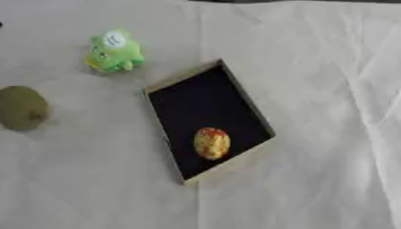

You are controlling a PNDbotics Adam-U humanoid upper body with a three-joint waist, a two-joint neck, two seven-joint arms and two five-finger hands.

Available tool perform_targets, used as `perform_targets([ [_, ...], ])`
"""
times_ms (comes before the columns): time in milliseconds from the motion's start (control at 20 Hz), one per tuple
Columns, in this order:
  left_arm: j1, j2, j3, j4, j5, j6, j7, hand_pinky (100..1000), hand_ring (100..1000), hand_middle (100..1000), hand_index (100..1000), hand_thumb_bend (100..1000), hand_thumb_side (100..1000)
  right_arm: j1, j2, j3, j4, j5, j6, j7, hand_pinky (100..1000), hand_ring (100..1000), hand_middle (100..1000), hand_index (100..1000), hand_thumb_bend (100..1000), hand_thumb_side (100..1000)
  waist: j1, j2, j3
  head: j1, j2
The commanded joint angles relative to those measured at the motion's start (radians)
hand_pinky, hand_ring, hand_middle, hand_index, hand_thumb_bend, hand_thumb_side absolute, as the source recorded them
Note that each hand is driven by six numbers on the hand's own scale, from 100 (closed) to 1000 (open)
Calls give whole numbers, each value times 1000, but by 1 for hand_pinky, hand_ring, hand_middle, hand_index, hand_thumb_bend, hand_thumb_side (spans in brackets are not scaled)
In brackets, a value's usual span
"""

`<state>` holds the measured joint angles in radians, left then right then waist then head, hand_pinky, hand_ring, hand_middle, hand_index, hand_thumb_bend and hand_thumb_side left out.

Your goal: Pick up objects on the table and place them in the box.

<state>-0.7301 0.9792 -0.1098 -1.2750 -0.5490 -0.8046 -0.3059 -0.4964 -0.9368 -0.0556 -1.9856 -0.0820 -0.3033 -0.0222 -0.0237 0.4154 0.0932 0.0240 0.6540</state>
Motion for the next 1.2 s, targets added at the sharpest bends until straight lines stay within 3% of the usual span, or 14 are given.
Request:
perform_targets([
  [50, -15, 26, -7, 12, -5, -101, -127, 929, 870, 844, 915, 100, 388, -7, -17, -17, -14, -14, 3, -3, 879, 902, 668, 788, 100, 244, 2, -31, 3, 2, 7],
  [500, 35, 39, -46, 12, -44, -102, -155, 960, 888, 831, 905, 100, 757, -4, -2, -17, -14, -22, 17, 7, 879, 899, 660, 783, 100, 314, 4, -36, 4, 2, 18],
  [750, 53, 40, -65, 4, -48, -102, -179, 969, 895, 838, 911, 100, 855, -3, 8, -16, -14, -26, 26, 15, 880, 897, 655, 778, 100, 365, 4, -35, 3, 2, 15],
  [1200, 67, 36, -87, -17, -30, -102, -250, 987, 913, 862, 932, 100, 906, 1, 25, -17, -14, -35, 45, 23, 881, 893, 644, 772, 100, 413, 2, -32, 3, 4, 8],
])
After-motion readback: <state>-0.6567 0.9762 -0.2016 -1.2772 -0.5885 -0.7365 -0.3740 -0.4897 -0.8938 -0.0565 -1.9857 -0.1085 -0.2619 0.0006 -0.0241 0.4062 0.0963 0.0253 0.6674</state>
